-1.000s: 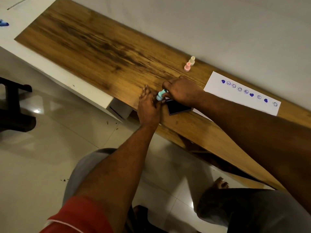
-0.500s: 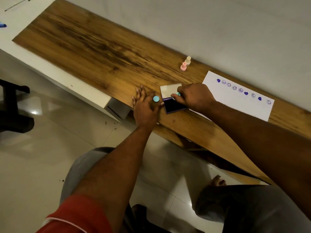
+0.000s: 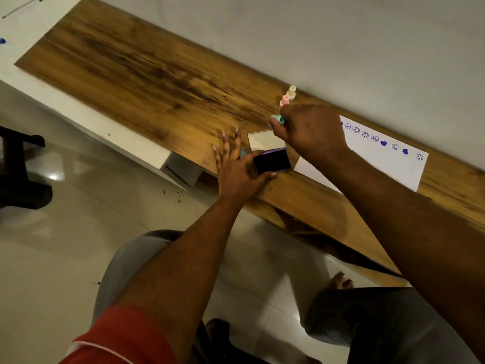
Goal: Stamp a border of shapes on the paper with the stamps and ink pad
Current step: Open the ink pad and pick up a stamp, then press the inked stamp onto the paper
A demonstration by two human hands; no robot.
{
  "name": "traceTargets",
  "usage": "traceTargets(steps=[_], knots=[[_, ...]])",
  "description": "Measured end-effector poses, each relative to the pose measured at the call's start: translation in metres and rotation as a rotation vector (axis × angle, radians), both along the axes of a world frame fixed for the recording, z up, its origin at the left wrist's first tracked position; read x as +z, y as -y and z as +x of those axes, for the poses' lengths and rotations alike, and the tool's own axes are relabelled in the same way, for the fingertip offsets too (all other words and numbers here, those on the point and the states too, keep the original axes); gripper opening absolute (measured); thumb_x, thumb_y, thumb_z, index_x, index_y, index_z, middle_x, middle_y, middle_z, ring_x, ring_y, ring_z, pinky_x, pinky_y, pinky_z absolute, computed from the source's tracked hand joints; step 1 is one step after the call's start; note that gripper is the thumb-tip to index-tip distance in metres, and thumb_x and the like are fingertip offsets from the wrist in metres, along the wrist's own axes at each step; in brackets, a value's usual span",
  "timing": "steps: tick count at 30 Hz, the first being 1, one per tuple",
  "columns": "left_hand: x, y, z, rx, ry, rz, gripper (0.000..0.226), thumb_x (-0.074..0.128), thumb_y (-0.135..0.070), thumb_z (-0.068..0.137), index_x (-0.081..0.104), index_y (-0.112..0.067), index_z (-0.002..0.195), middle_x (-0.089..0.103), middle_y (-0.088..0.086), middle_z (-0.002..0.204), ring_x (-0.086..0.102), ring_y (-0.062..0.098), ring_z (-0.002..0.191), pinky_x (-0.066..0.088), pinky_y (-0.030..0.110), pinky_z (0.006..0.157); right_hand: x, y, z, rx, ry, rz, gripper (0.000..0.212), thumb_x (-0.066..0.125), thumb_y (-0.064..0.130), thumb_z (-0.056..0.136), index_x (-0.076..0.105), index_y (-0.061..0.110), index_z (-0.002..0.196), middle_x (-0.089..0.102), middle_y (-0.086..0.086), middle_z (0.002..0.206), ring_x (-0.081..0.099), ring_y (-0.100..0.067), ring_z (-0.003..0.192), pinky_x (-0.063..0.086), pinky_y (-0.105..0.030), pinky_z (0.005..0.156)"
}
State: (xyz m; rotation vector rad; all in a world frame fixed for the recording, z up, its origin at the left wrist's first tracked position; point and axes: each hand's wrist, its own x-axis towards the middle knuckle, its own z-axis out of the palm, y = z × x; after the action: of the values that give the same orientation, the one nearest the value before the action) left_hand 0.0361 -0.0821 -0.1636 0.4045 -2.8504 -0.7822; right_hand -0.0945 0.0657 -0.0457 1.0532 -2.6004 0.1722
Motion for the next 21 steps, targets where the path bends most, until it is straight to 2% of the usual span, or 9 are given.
traceTargets(steps=[2,3,4,6,8,11,16,19,21], knots=[[0.0,-0.001,-0.001,0.01,-0.004,-0.008,0.076,0.058,-0.088,0.078,0.067,-0.042,0.137,0.007,0.009,0.178,-0.01,0.037,0.163,-0.008,0.059,0.129,-0.011,0.005,0.009,-0.019,0.011,0.03,0.051,0.04,0.059,0.101,0.069,0.02,0.085,0.052,0.003,0.061,0.044,-0.013,0.051,0.02,-0.017,0.049],[0.0,-0.001,0.0,0.015,-0.009,-0.006,0.075,0.057,-0.088,0.078,0.067,-0.042,0.136,0.007,0.009,0.178,-0.01,0.037,0.163,-0.008,0.059,0.129,-0.024,0.004,0.02,-0.011,0.137,0.139,0.05,0.039,0.058,0.103,0.071,0.019,0.097,0.064,-0.002,0.074,0.055,-0.017,0.06,0.034,-0.021,0.05],[0.0,-0.001,0.0,0.02,-0.02,0.002,0.075,0.057,-0.087,0.077,0.068,-0.041,0.136,0.007,0.009,0.178,-0.009,0.037,0.163,-0.007,0.059,0.129,-0.039,0.001,0.031,-0.02,0.275,0.275,0.05,0.037,0.055,0.105,0.069,0.017,0.108,0.071,-0.006,0.092,0.065,-0.02,0.075,0.049,-0.028,0.06],[0.0,-0.002,0.001,0.024,-0.029,0.02,0.074,0.057,-0.085,0.077,0.068,-0.041,0.135,0.009,0.009,0.178,-0.007,0.037,0.163,-0.006,0.061,0.129,-0.059,-0.005,0.043,-0.059,0.427,0.405,0.049,0.035,0.052,0.107,0.064,0.015,0.121,0.07,-0.009,0.114,0.07,-0.025,0.094,0.054,-0.034,0.079],[0.001,-0.002,0.0,0.029,-0.011,0.023,0.076,0.055,-0.086,0.076,0.067,-0.041,0.136,0.01,0.01,0.177,-0.007,0.037,0.163,-0.006,0.061,0.128,-0.063,-0.006,0.039,-0.072,0.438,0.404,0.045,0.039,0.051,0.107,0.063,0.016,0.124,0.069,-0.008,0.119,0.07,-0.025,0.097,0.054,-0.034,0.083],[0.003,-0.003,0.0,0.027,0.0,0.041,0.077,0.057,-0.085,0.075,0.067,-0.041,0.137,0.011,0.009,0.177,-0.007,0.036,0.163,-0.009,0.058,0.128,-0.065,-0.002,0.036,-0.054,0.408,0.428,0.043,0.043,0.05,0.106,0.064,0.017,0.122,0.07,-0.007,0.117,0.07,-0.024,0.096,0.055,-0.034,0.084],[0.007,-0.001,-0.004,0.004,0.031,0.104,0.072,0.072,-0.078,0.073,0.069,-0.037,0.133,0.014,0.008,0.177,-0.006,0.035,0.164,-0.003,0.061,0.129,-0.069,-0.007,0.035,-0.049,0.431,0.373,0.049,0.038,0.056,0.105,0.068,0.018,0.114,0.072,-0.006,0.109,0.069,-0.022,0.089,0.048,-0.03,0.071],[0.013,0.0,-0.008,-0.025,0.042,0.077,0.078,0.077,-0.078,0.073,0.069,-0.032,0.136,0.01,0.007,0.177,-0.006,0.033,0.164,-0.003,0.058,0.13,-0.061,-0.022,0.03,-0.12,0.502,0.137,0.059,0.034,0.063,0.102,0.072,0.018,0.105,0.072,-0.004,0.092,0.061,-0.017,0.075,0.042,-0.028,0.066],[0.017,-0.003,-0.011,-0.061,-0.011,0.061,0.087,0.074,-0.08,0.075,0.064,-0.028,0.143,0.011,0.008,0.177,-0.003,0.031,0.164,-0.003,0.056,0.13,-0.053,-0.043,0.017,-0.228,0.525,-0.077,0.057,0.036,0.064,0.101,0.07,0.021,0.087,0.068,-0.003,0.076,0.062,-0.02,0.07,0.041,-0.029,0.064]])
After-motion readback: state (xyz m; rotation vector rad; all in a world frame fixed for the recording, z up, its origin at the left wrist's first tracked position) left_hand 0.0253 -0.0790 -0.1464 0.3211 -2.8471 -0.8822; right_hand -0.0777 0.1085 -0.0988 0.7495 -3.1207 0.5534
